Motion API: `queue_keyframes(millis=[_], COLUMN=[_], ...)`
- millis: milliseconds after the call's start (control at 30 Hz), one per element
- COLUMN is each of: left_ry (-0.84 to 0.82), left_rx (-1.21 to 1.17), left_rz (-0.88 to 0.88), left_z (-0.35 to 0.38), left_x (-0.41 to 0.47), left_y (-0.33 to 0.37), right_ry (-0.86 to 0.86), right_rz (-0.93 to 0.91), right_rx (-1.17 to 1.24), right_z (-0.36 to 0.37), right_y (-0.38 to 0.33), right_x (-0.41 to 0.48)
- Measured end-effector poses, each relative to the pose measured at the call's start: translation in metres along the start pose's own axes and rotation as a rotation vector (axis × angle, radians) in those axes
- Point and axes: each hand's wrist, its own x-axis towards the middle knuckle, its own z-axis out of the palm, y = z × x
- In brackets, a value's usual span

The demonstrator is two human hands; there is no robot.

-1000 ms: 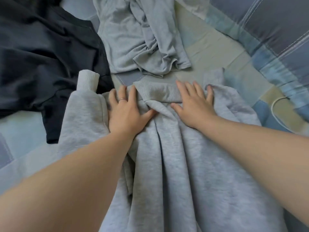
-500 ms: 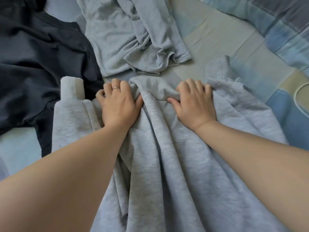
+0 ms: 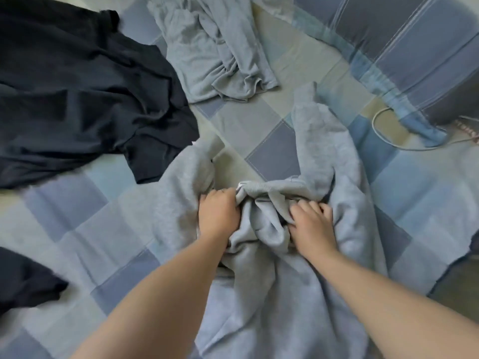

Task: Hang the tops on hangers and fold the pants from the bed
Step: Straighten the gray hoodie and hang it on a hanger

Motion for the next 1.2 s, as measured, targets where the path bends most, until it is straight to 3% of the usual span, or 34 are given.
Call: queue_keyframes(millis=[133,267,367,600,767,833,1100,1200], left_ry=[-0.234,-0.468,-0.518,-0.231,-0.089,0.045,0.727,0.884], left_rx=[-0.011,-0.030,-0.086,-0.366,-0.618,-0.705,-0.997,-1.015], left_rz=[-0.045,-0.154,-0.267,-0.555,-0.616,-0.639,-0.466,-0.378], left_z=[-0.033,-0.079,-0.116,-0.174,-0.220,-0.252,-0.410,-0.463], left_x=[-0.116,-0.223,-0.275,-0.341,-0.370,-0.380,-0.413,-0.438], left_y=[0.007,0.007,0.012,0.081,0.160,0.179,0.172,0.158], right_ry=[-0.236,-0.198,-0.160,-0.290,-0.394,-0.430,-0.371,-0.300], right_rz=[0.168,0.290,0.269,0.025,-0.215,-0.310,-0.658,-0.801], right_rx=[0.052,0.242,0.322,0.549,0.560,0.559,0.805,0.896], right_z=[-0.061,-0.128,-0.178,-0.281,-0.381,-0.418,-0.530,-0.575], right_y=[-0.010,-0.022,-0.033,-0.014,-0.016,-0.022,-0.102,-0.150], right_x=[-0.102,-0.175,-0.209,-0.215,-0.206,-0.204,-0.205,-0.217])
